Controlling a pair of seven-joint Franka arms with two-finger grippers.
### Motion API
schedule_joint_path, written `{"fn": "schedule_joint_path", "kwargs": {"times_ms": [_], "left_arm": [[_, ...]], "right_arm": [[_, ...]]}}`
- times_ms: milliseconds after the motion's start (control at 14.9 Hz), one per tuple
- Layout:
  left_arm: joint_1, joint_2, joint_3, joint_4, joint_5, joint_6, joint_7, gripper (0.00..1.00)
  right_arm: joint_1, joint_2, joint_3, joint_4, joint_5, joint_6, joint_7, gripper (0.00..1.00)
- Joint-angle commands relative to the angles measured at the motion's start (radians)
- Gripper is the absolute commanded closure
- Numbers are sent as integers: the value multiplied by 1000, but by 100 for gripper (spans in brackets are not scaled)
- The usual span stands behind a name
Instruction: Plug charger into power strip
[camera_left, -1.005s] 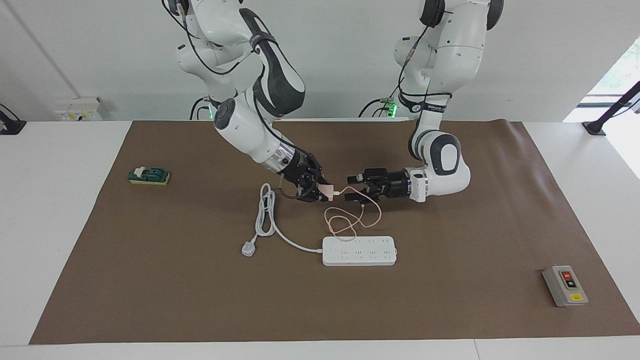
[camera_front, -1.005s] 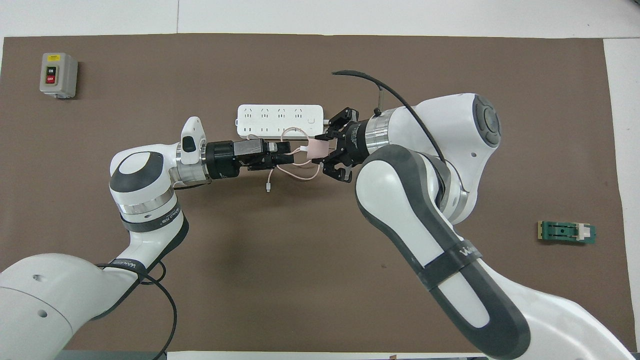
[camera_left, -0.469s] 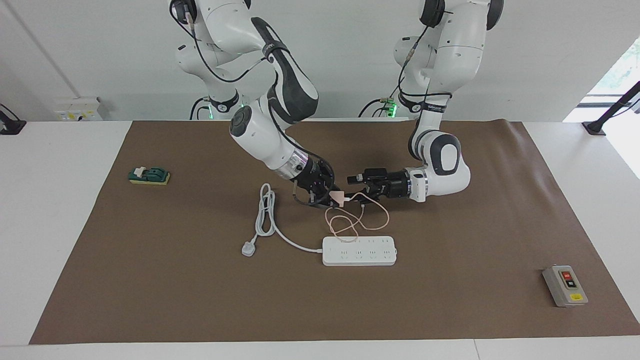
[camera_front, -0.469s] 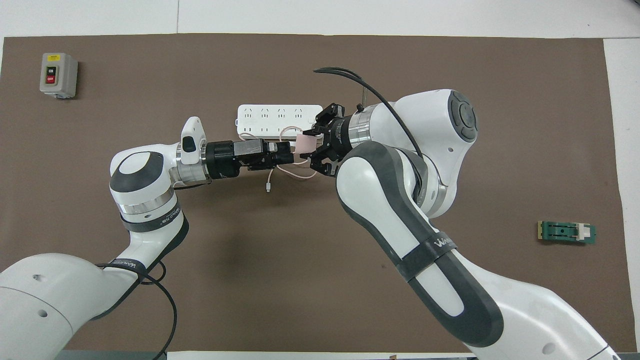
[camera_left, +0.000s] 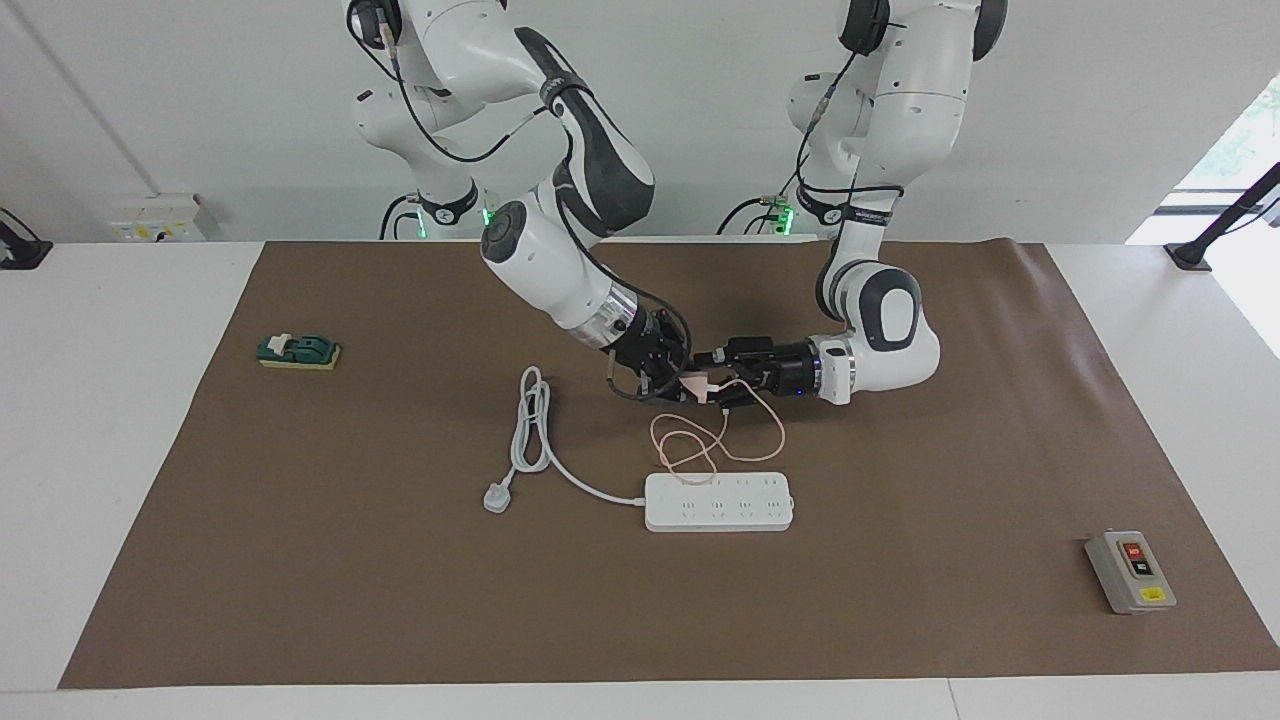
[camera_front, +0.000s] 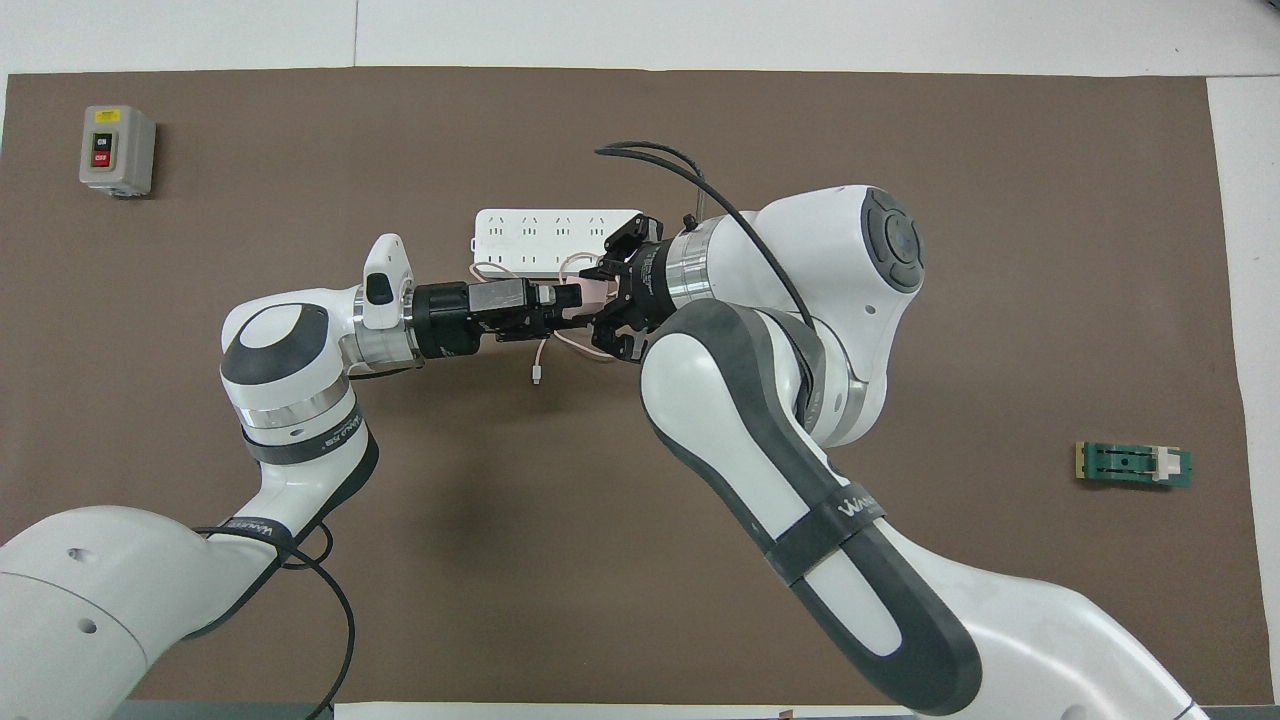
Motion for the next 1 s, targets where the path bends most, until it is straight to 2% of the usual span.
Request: {"fn": "schedule_joint_path", "kwargs": {"times_ms": [0,469,938], "left_arm": [[-18,14,10,14,-20,13,16,0],[-15,17,11,14,-20,11,16,0],[-16,47,39,57,-18,8,14,0]], "right_arm": [[2,18,-5,22,-16,-15,24,100],[-6,-2,-5,2,-17,-27,26,100],[-3,-30,-5,-43,-22,-28,19,100]]}}
